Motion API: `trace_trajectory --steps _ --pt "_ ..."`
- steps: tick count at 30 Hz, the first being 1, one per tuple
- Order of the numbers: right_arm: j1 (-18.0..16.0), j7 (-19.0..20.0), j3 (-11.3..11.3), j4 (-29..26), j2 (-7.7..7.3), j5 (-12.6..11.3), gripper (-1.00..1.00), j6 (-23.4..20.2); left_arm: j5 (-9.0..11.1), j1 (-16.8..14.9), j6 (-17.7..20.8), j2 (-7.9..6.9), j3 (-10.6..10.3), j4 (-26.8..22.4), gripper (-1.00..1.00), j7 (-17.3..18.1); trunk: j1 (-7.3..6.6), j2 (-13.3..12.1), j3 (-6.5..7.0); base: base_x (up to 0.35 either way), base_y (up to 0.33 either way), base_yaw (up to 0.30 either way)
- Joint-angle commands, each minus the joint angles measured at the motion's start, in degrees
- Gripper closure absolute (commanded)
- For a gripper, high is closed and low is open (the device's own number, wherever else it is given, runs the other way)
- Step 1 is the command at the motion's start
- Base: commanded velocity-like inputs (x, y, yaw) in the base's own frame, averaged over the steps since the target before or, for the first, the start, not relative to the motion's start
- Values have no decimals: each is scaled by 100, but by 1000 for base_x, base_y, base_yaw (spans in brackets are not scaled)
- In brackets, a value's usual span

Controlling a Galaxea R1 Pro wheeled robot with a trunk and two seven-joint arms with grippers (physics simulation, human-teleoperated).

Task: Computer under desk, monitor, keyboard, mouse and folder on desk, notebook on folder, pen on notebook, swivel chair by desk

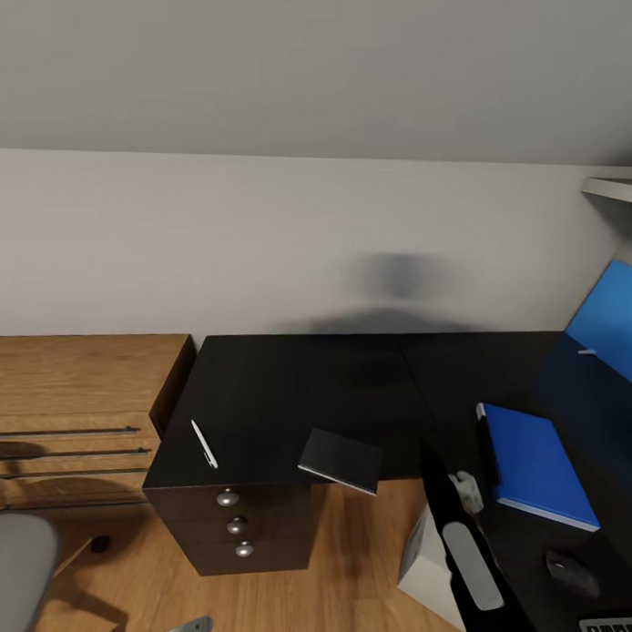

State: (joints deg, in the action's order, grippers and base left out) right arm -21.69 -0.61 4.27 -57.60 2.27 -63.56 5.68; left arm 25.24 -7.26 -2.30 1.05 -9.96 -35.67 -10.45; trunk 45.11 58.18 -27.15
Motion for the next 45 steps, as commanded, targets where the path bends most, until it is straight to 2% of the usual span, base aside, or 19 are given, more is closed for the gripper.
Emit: trace_trajectory --steps 1,5,23,28,30,35,40,45 --pt "-2 -5 2 -6 19 -60 -100 22 60 -4 -24 -6 -41 -2 -100 -46 0 4 -2 0 0 97" --pt "-2 5 3 0 74 -60 -100 65 60 -4 -24 -8 -41 0 -100 -45 0 4 15 0 0 154" --pt "-2 0 -18 -5 137 -39 -100 73 60 -4 -24 -8 -41 -1 -100 -45 0 4 32 0 0 256" --pt "5 20 -160 -35 126 -28 -100 61 60 -4 -24 -8 -41 -2 -100 -45 0 4 30 0 0 79" --pt "29 85 -92 -67 120 -40 -100 74 57 -4 -32 56 -43 -46 -100 -86 0 4 30 0 0 0" --pt "29 68 27 -72 144 -33 -100 78 54 -4 -37 68 -47 -44 -100 -87 0 4 30 0 0 0" --pt "30 31 12 -68 21 -34 -100 74 54 -4 -41 27 -73 -37 -100 -74 0 4 30 -5 0 0" --pt "29 27 13 -67 -3 -34 -100 73 55 -4 -42 20 -76 -37 -100 -72 0 4 30 -170 0 0"
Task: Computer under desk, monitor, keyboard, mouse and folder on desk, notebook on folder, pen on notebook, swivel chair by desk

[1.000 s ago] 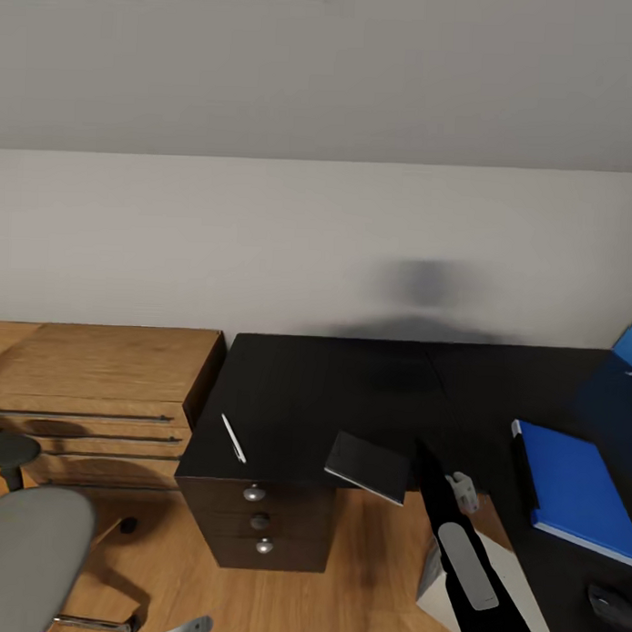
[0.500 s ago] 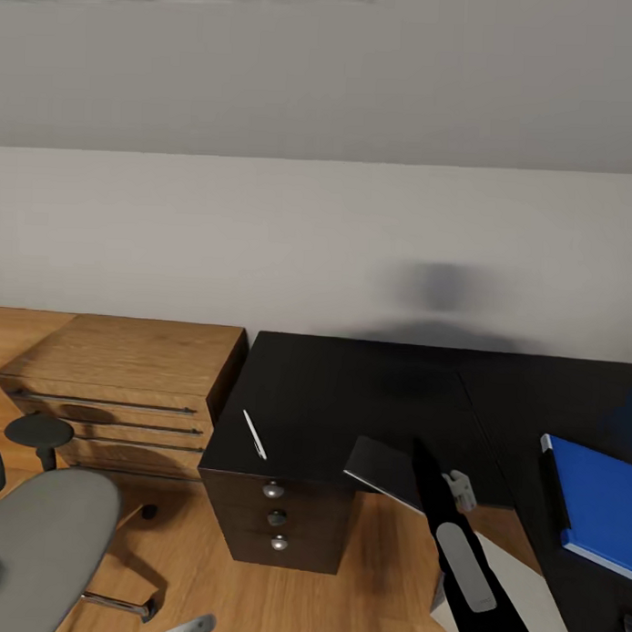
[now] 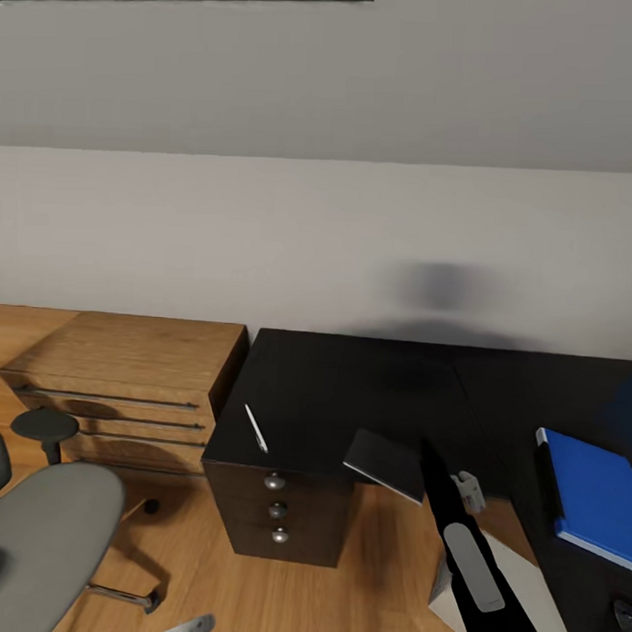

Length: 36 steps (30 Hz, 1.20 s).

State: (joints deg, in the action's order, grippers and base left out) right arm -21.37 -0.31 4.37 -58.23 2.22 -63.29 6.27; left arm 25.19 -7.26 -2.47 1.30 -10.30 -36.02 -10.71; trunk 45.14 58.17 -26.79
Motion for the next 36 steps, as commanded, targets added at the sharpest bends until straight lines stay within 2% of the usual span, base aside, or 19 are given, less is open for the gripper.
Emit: trace_trajectory --steps 1,14,20,31,36 --pt "-2 -3 3 -4 2 -60 -100 15 61 -3 -26 -6 -42 -2 -100 -46 -3 4 -6 -280 0 0" --pt "-4 -4 3 12 -2 -69 -100 6 65 -3 -26 -7 -43 -2 -100 -45 -3 4 -6 -216 0 0" --pt "-3 -17 6 24 5 -72 -100 7 71 -4 -26 -21 -14 -77 -100 -74 -3 4 -6 -73 0 0" --pt "-6 -39 13 199 7 -76 -100 6 74 -3 -26 -25 21 -269 -100 -98 239 445 -203 -3 0 0" --pt "-6 -39 12 230 7 -78 -100 6 74 -3 -13 -96 19 -543 -100 -79 349 646 -293 0 0 0"
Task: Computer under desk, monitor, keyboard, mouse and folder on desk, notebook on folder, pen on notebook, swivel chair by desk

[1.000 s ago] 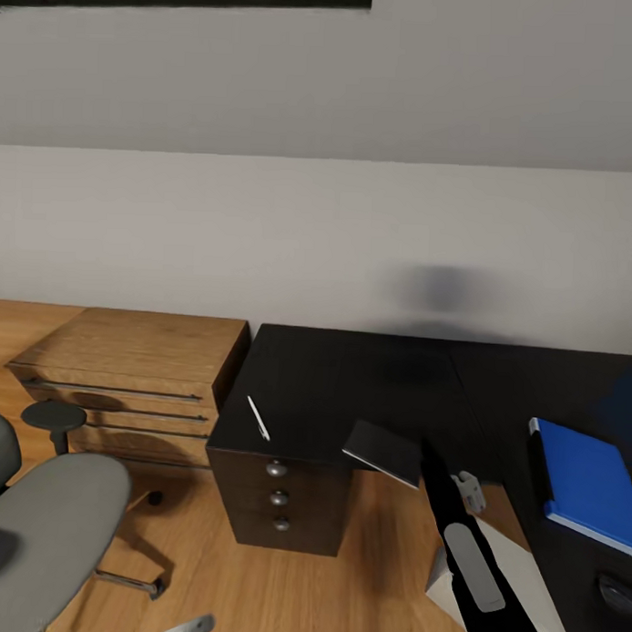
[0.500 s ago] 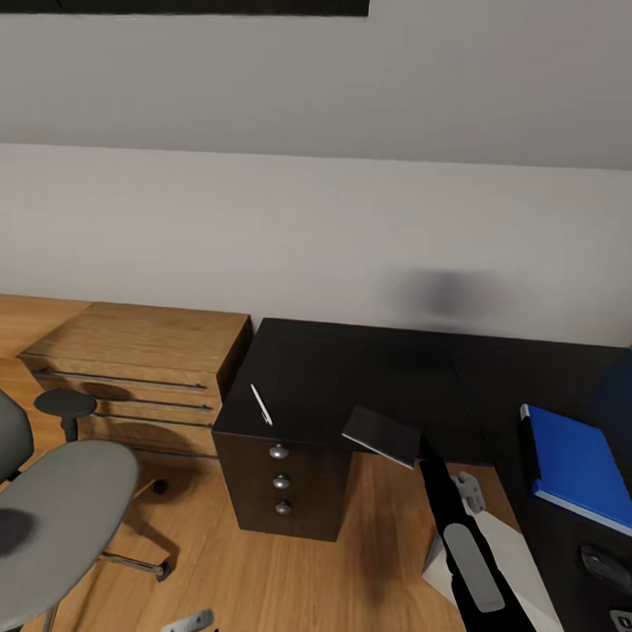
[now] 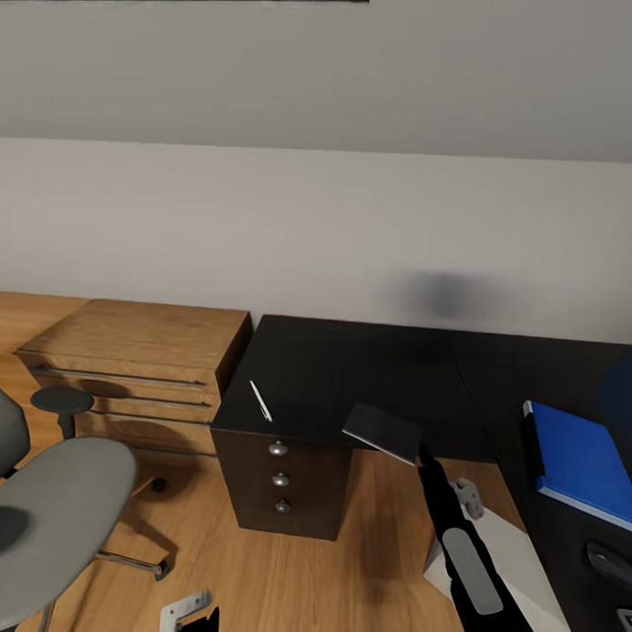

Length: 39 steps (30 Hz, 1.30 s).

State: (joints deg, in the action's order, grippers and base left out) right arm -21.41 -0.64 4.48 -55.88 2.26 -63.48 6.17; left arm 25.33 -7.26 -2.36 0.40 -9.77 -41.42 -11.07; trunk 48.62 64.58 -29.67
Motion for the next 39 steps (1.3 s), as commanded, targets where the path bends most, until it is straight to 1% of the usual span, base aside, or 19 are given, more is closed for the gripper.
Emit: trace_trajectory --steps 1,3,5,6,7,8,9,11,12,13,14,17,18,21,23,27,31,35,39 --pt "-1 -7 -1 -1 3 -59 -100 16 60 -3 -24 -11 -35 -18 -100 -46 23 45 -24 0 0 0" --pt "-2 -7 -5 11 3 -59 -100 16 60 -3 -20 -17 -36 -60 -100 -75 67 125 -60 0 0 0" --pt "-3 -7 -7 20 3 -59 -100 16 65 -3 46 -27 -40 -331 -100 -227 111 205 -96 0 0 0" --pt "0 -7 -5 23 3 -59 -100 16 72 -3 425 -35 -27 -829 -100 -344 132 246 -114 0 0 0" --pt "-1 -7 -5 23 3 -59 -100 16 77 -3 788 -50 -23 -1137 -100 -377 154 286 -132 0 0 0" --pt "-2 -7 -5 24 3 -59 -100 16 79 -3 994 -59 -22 -1294 -100 -390 176 326 -150 0 0 0" --pt "-3 -7 -6 24 6 -59 -100 16 84 -3 1417 -71 -13 -1605 -100 -408 198 366 -168 0 0 0" --pt "-3 -7 -7 24 8 -59 -100 16 88 -3 1817 -79 22 -1905 -100 -419 242 446 -203 0 0 0" --pt "-3 -7 -9 24 9 -59 -100 16 90 -3 2160 -82 88 -2200 -100 -427 264 486 -221 0 0 0" --pt "-3 -7 -11 24 11 -59 -100 16 91 -5 2313 -83 129 -2347 -100 -429 286 526 -239 0 0 0" --pt "-2 -7 -13 24 14 -61 -100 16 94 -4 2591 -81 213 -2636 -100 -433 308 566 -257 0 0 0" --pt "-2 -5 -15 24 17 -65 -100 16 99 -4 2990 -78 310 -3067 -100 -436 374 687 -311 0 0 0" --pt "-1 -2 -14 24 18 -69 -100 16 101 -4 3245 -72 348 -3372 -100 -438 374 687 -311 0 0 0" --pt "-1 5 -11 24 19 -77 -100 16 103 -3 3594 -47 377 -3931 -100 -439 374 687 -311 0 0 0" --pt "-3 8 -10 24 20 -81 -100 13 103 -3 3718 -16 384 -4177 -100 -439 374 687 -311 0 0 0" --pt "-2 10 -19 24 28 -85 -100 11 161 -3 3814 21 424 -4369 -100 -444 374 687 -311 0 0 0" --pt "-3 11 -41 50 49 -85 -100 5 255 -3 3837 23 433 -4410 -100 -447 374 687 -311 0 0 0" --pt "-4 15 -57 421 74 -86 -100 4 295 -3 3845 -1 474 -4417 -100 -441 374 687 -311 72 0 0" --pt "-4 18 -60 574 80 -88 -100 6 302 -3 3847 -13 534 -4418 -100 -440 374 687 -311 67 0 0"
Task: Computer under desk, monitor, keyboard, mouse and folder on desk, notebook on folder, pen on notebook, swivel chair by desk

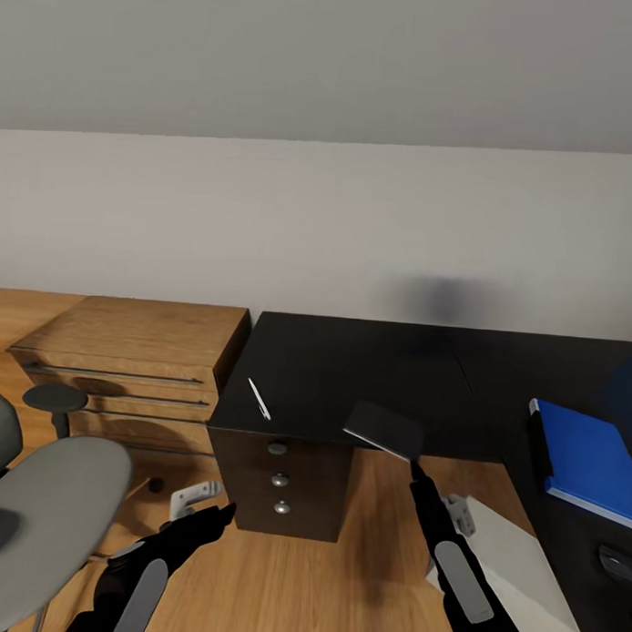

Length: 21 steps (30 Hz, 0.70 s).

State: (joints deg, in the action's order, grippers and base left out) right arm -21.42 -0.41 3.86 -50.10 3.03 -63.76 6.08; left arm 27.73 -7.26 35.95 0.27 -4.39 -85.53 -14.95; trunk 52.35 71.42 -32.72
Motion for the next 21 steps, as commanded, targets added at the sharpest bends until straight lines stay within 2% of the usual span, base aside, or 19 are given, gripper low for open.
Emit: trace_trajectory --steps 1,11,21 --pt "-2 -4 1 18 3 -62 -100 16 59 -3 20 0 4 -7 -100 -52 0 3 -5 26 0 0" --pt "-2 -11 -3 68 10 -58 -100 16 50 -3 10 -9 22 204 -100 -54 0 3 -5 29 0 0" --pt "-2 -4 -8 63 81 -50 -100 24 39 -3 8 -10 26 322 -100 -55 0 3 -5 10 0 0"
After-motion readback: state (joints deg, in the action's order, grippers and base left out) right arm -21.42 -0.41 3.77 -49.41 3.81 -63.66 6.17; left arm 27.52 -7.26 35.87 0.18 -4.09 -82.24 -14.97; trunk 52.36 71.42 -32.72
